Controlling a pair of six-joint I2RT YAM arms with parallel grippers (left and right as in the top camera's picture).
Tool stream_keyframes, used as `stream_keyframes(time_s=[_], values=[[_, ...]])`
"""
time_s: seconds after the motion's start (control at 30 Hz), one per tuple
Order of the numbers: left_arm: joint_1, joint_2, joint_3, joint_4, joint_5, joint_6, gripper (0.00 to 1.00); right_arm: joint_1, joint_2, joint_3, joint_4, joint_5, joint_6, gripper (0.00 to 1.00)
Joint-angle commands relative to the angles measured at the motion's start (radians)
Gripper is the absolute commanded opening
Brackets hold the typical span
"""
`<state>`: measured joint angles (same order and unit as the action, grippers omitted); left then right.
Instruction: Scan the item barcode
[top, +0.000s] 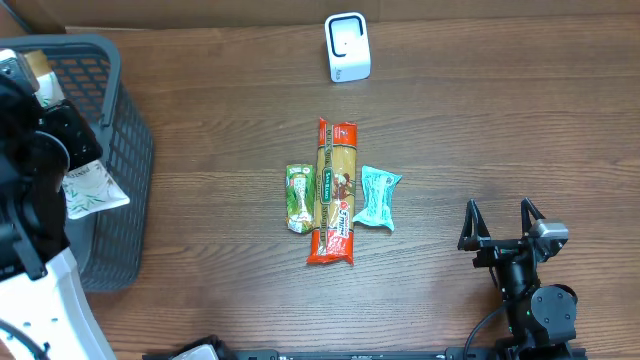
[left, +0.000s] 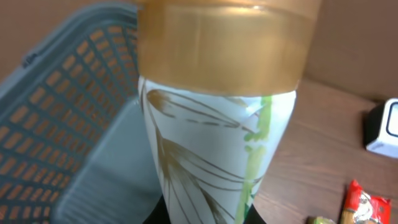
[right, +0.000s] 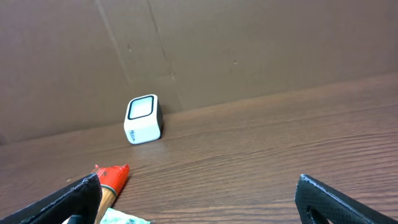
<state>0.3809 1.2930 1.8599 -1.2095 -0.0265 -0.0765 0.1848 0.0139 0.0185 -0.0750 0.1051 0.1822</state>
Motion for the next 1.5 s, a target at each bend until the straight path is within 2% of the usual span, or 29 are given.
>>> stream_keyframes(time_s=[0.0, 0.23, 0.4, 0.67, 0.87, 1.23, 1.47], values=[[-0.014, 0.001, 0.022, -0.011, 0.117, -0.014, 0.04, 0.005, -0.011, -0.011, 0.006, 0.006, -0.008, 1.0], [-0.158, 0.006, 0.02, -0.094, 0.242, -0.014, 0.04, 0.005, -0.011, -0.011, 0.006, 0.006, -0.008, 1.0], [-0.285, 0.045, 0.014, -0.156, 0.24, -0.013, 0.04, 0.005, -0.011, -0.011, 0.006, 0.006, -0.008, 1.0], [-0.389, 0.152, -0.102, -0.18, 0.265, -0.014, 0.04, 0.005, -0.011, -0.011, 0.006, 0.006, -0.008, 1.0], [-0.459, 0.225, -0.256, -0.131, 0.264, -0.04, 0.04, 0.005, -0.011, -0.011, 0.006, 0.006, -0.008, 1.0], [-0.494, 0.364, -0.534, 0.103, 0.264, -0.082, 0.04, 0.005, -0.011, -0.011, 0.006, 0.006, -0.008, 1.0], [-0.524, 0.407, -0.564, 0.138, 0.264, -0.082, 0.04, 0.005, -0.011, -0.011, 0.006, 0.006, -0.008, 1.0]])
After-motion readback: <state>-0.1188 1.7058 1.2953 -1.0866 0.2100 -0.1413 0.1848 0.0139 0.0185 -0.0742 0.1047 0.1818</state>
